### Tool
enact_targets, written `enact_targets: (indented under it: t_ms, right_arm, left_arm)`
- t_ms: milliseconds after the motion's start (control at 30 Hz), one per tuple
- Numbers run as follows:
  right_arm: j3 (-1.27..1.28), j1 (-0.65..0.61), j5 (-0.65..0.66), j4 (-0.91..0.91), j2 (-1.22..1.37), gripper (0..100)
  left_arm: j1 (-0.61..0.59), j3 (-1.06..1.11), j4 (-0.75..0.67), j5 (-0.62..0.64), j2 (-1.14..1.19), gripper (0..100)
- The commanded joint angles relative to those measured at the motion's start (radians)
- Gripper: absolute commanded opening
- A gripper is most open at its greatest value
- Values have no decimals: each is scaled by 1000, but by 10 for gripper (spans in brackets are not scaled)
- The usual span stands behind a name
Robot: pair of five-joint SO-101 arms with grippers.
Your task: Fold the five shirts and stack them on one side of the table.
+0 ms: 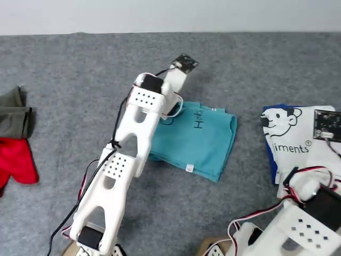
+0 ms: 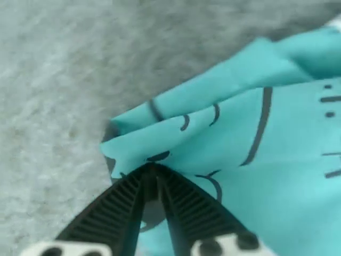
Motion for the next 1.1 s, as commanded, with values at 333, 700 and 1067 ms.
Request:
enact_targets:
  t_ms: [333, 700, 1067]
  right_arm:
    - [-8, 5, 9, 39, -10, 11]
    - [-8, 5, 9, 39, -10, 11]
    - [-8, 5, 9, 39, -10, 11]
  left_arm:
    - [-133, -97, 130, -12, -41, 6]
    - [89, -176, 152, -5, -183, 6]
    - [321, -156, 155, -3, -78, 6]
